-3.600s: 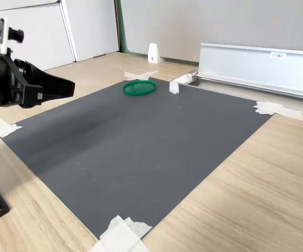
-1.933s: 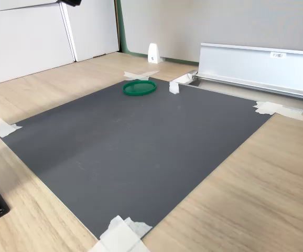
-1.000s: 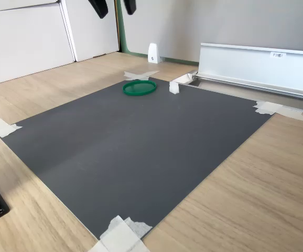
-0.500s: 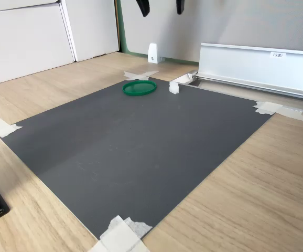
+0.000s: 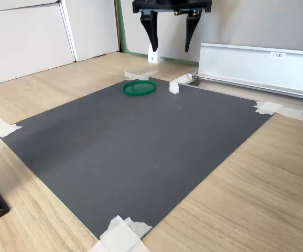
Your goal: Grasp a white terminal and put it on the green lid.
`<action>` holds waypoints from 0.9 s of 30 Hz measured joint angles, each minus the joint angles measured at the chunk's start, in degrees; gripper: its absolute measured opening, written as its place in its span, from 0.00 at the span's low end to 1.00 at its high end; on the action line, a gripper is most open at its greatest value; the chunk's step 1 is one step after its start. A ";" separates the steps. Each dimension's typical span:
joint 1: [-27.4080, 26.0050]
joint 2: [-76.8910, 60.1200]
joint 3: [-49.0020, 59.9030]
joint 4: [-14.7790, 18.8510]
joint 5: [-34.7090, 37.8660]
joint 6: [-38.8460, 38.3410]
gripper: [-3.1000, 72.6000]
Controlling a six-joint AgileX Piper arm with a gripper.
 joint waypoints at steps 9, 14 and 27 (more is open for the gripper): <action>4.38 2.78 0.00 -1.10 -2.92 -2.25 0.98; 4.46 4.75 0.00 -5.19 -5.20 -1.78 0.98; 4.86 10.35 0.00 -6.02 -5.90 -2.32 0.98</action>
